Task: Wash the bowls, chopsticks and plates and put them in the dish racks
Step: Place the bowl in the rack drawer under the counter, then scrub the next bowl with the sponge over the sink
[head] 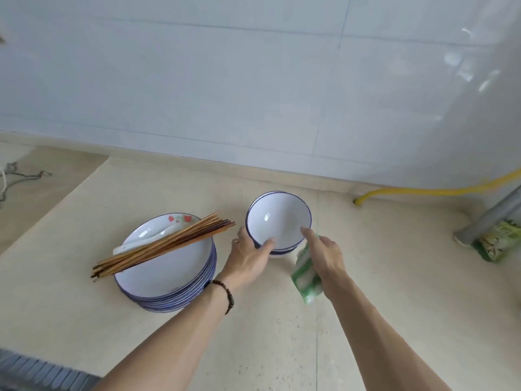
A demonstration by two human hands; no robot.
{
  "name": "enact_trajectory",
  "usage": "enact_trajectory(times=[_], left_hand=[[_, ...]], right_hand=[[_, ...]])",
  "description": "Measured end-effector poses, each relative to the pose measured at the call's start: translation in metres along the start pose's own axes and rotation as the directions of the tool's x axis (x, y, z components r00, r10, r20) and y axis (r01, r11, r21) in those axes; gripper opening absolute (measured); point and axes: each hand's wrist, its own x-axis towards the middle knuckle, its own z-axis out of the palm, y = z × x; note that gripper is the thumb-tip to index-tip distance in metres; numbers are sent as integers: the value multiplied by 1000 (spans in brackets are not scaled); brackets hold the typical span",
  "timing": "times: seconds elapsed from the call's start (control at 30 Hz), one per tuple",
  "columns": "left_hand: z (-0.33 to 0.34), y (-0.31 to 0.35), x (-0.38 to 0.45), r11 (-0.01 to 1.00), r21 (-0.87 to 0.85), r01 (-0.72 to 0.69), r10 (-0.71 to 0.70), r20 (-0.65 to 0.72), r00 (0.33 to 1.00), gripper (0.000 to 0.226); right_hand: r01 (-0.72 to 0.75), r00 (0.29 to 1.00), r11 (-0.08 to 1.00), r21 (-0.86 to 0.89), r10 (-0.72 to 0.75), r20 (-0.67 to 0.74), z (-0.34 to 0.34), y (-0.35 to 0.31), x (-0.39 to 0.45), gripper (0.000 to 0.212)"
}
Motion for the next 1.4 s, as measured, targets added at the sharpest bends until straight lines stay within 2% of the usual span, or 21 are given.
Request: enact_trajectory(times=[0.13,0.23,0.33,0.47,0.63,0.8,0.93,1.13,1.27,1.4], left_hand=[[7,6,30,983,-163,85,-94,-52,994,84],[11,5,38,964,-237,121,-137,-56,989,80],[17,6,41,955,-271,118,-145,-81,986,80],[22,10,38,939,-315,140,-179,-98,979,82],[31,10,24,928,-333,168,-207,-83,975,84],[43,10,2,915,-354,194,-221,-39,974,85],[46,8,-11,905,-369,213,-234,-12,972,88],[45,9,-25,908,-375,188,-213,-26,977,90],[37,13,-35,929,-348,124,-145,-36,989,83],[23,14,-53,935,-353,37,-44,-13,999,77]], right_hand=[[-11,997,998,-67,16,72,6,-5,34,30],[-7,994,997,-74,15,112,8,-3,45,25],[0,990,997,-83,11,140,6,-3,52,29],[14,991,998,-65,-5,137,4,-4,51,11],[-2,992,996,-89,12,122,-5,0,42,21],[-6,994,994,-107,18,112,-20,11,24,7],[-15,994,993,-115,28,107,-26,19,5,12],[-17,998,992,-124,23,53,-26,24,-16,4],[-9,999,994,-107,12,30,-24,21,-32,44],[33,999,997,-67,-35,-27,-24,20,-55,38]])
